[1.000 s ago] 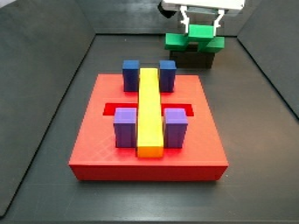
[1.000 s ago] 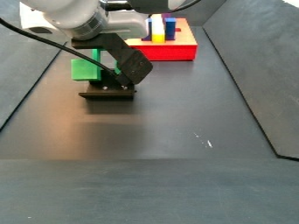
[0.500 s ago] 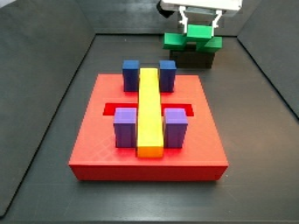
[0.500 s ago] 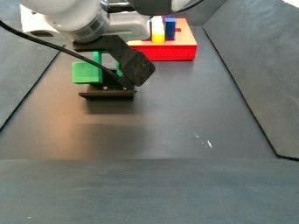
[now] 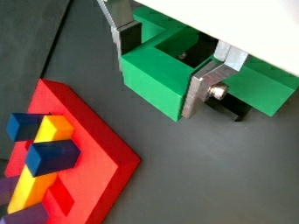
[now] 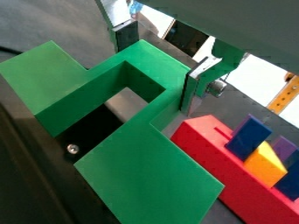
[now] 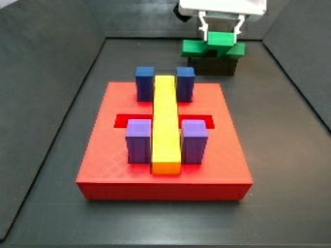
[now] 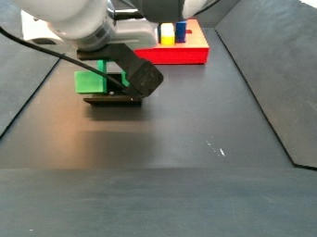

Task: Pick up the green object. Move up. Place the green object on the fixture. Regrasp the green object. Move to above the board. Insert the green object.
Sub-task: Place the green object on the fixture, then regrasp the green object.

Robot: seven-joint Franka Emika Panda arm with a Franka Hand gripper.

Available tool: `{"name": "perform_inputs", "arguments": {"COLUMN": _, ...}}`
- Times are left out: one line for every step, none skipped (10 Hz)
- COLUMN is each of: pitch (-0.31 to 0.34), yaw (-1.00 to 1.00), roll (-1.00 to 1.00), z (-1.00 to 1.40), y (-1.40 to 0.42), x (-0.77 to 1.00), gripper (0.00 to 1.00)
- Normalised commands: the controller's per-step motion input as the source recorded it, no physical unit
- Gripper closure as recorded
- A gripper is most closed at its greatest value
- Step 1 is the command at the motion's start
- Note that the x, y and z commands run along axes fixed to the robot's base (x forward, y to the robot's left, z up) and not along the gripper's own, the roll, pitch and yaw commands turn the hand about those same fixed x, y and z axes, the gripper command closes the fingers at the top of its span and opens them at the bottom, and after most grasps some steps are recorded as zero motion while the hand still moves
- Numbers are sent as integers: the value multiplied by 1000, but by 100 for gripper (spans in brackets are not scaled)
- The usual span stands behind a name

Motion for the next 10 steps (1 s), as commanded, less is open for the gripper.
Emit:
{"name": "perform_inputs", "arguments": {"pitch": 111, "yaw": -40, "roll": 143, "z": -49, "y": -20, "x": 0, "gripper": 100}}
{"name": "perform_inputs", "arguments": {"pitch": 0, "yaw": 0, "roll": 0, "z": 0, "y": 0, "x": -17, "gripper": 100}}
{"name": "perform_inputs", "arguments": {"pitch": 0, "yaw": 0, "roll": 37, "z": 0, "y": 0, "x": 0, "gripper": 100}}
{"name": "perform_inputs", "arguments": {"pitch": 0, "yaw": 0, "roll": 129, "z": -3, "y": 0, "x": 0, "gripper": 100}}
{"name": "perform_inputs", "arguments": {"pitch": 0, "yaw": 0, "roll": 0, "z": 0, "y": 0, "x": 0, "gripper": 100}}
{"name": "perform_inputs", "arguments": {"pitch": 0, "yaw": 0, "roll": 0, "z": 0, "y": 0, "x": 0, "gripper": 0}}
{"name": "perform_inputs", "arguments": {"pitch": 0, "yaw": 0, "roll": 0, "z": 0, "y": 63, "x": -63, "gripper": 0}}
{"name": "perform_inputs", "arguments": {"pitch": -529, "yaw": 0, "roll": 17, "z": 211, "y": 0, "x": -243, "gripper": 0}}
{"name": "perform_inputs", "arguments": {"pitch": -677, "yaw": 69, "roll": -129, "z": 637, "y": -123, "x": -160, "gripper": 0}}
{"name": "perform_inputs", "arguments": {"pitch": -777, "yaw": 197, "roll": 200, "z": 800, "y": -449, "x": -51, "gripper": 0}}
